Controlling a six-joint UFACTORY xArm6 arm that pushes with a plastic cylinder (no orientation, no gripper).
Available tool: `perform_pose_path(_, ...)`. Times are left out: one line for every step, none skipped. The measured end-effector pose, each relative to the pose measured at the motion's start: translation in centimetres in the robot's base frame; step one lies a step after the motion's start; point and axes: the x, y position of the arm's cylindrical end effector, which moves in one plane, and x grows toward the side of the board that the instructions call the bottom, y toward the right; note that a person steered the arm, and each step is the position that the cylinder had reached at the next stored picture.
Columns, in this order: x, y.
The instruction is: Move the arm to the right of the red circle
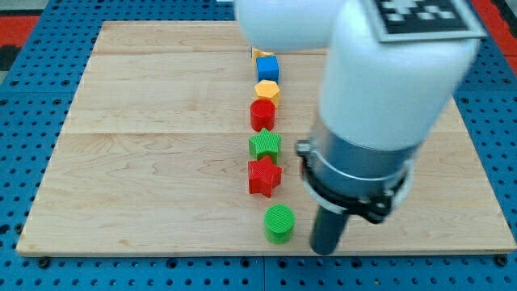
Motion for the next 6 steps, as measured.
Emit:
perform_pose_path(-2.5,-2.8)
perform_pose_path(-3.8,-3.9)
perform_pose_path(-3.9,-3.9)
perform_pose_path(-3.8,0.1)
perform_pose_path(-5.7,7.1)
perform_pose_path(-15.5,7.9)
